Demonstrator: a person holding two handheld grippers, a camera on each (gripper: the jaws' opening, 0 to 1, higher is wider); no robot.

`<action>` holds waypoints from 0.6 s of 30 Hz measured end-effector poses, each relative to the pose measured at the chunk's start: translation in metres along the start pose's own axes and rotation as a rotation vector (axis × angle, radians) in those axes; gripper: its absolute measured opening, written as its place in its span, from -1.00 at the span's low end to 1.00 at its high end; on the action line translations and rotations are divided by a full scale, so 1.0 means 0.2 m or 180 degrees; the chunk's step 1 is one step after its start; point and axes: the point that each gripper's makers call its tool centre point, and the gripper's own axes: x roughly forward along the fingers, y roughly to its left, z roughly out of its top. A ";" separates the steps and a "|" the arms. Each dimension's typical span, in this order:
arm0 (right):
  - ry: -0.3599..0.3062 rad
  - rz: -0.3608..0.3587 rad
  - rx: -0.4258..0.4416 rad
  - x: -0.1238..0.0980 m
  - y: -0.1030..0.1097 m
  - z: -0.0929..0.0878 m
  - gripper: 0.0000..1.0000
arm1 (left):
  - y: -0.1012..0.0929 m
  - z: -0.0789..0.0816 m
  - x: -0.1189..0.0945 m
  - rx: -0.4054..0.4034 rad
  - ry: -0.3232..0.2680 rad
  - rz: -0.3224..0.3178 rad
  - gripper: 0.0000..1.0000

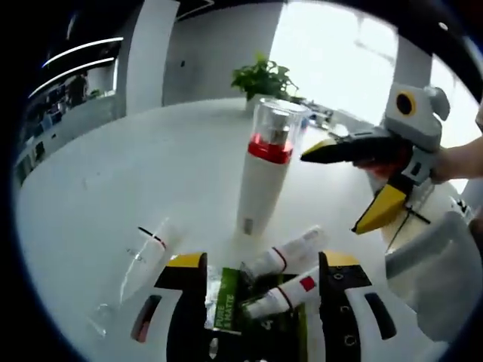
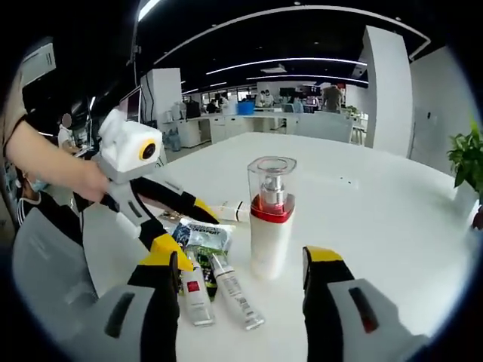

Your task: Arrange the skincare products in the storage area until every visible bottle or jar stands upright without overlapping.

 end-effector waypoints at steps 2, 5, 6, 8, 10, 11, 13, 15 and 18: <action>0.0016 -0.0014 0.0040 -0.02 0.01 -0.02 0.37 | 0.00 -0.01 -0.02 -0.0038 -0.0015 0.0036 0.25; 0.0036 -0.0038 0.0066 -0.04 0.03 -0.04 0.38 | -0.01 -0.02 -0.07 -0.0184 -0.0005 0.0098 0.38; 0.0040 -0.0052 0.0072 -0.05 0.04 -0.04 0.38 | -0.02 -0.03 -0.09 -0.0233 -0.0036 0.0130 0.43; 0.0031 -0.0059 0.0116 -0.07 0.05 -0.05 0.40 | -0.04 -0.05 -0.12 -0.0302 -0.0063 0.0172 0.47; 0.0033 -0.0058 0.0128 -0.08 0.07 -0.06 0.42 | -0.06 -0.09 -0.15 -0.0367 -0.0047 0.0185 0.52; 0.0034 -0.0052 0.0129 -0.09 0.09 -0.07 0.43 | -0.07 -0.10 -0.17 -0.0400 -0.0032 0.0196 0.55; 0.0038 -0.0061 0.0134 -0.11 0.11 -0.08 0.50 | -0.09 -0.14 -0.20 -0.0457 -0.0014 0.0228 0.61; 0.0036 -0.0063 0.0140 -0.12 0.12 -0.08 0.56 | -0.09 -0.17 -0.24 -0.0524 -0.0002 0.0277 0.65; 0.0030 -0.0059 0.0157 -0.15 0.16 -0.09 0.61 | -0.09 -0.19 -0.28 -0.0651 -0.0041 0.0358 0.73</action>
